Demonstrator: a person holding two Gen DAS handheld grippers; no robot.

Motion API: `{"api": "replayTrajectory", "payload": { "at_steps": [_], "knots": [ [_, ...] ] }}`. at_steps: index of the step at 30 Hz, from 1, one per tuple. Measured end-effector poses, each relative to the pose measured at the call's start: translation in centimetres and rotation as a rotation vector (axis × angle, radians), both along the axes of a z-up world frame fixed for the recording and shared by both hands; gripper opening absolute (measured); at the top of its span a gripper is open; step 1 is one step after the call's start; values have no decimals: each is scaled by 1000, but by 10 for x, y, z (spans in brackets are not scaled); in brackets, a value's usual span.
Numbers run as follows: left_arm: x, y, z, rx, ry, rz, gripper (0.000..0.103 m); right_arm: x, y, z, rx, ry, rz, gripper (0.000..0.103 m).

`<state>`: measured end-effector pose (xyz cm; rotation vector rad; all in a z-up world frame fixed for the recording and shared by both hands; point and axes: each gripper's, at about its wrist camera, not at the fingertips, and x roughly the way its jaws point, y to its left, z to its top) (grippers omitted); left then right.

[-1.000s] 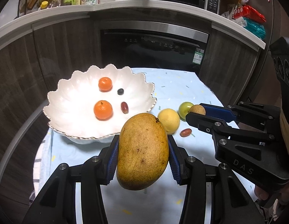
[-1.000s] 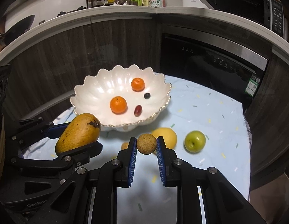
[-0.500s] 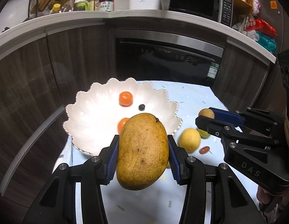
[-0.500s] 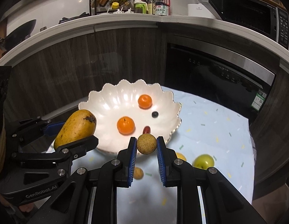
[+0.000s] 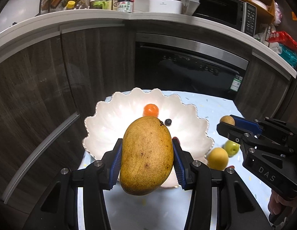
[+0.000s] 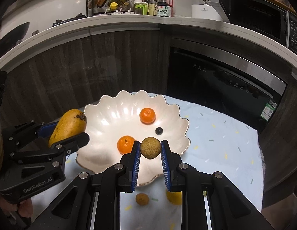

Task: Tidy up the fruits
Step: 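Lift the mango in the left tool over the bowl while the right carries the longan, then open the left tool to drop the mango while the right releases the longan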

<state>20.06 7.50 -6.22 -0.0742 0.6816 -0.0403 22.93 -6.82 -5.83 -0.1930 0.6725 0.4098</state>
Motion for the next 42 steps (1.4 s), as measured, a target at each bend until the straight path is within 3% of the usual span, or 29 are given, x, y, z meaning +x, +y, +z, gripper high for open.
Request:
{"api": "replayTrajectory", "payload": {
  "at_steps": [42],
  "knots": [
    [63,34,-47,7,98,71,47,64,7,-48,-45,124,-127,23]
  ]
}}
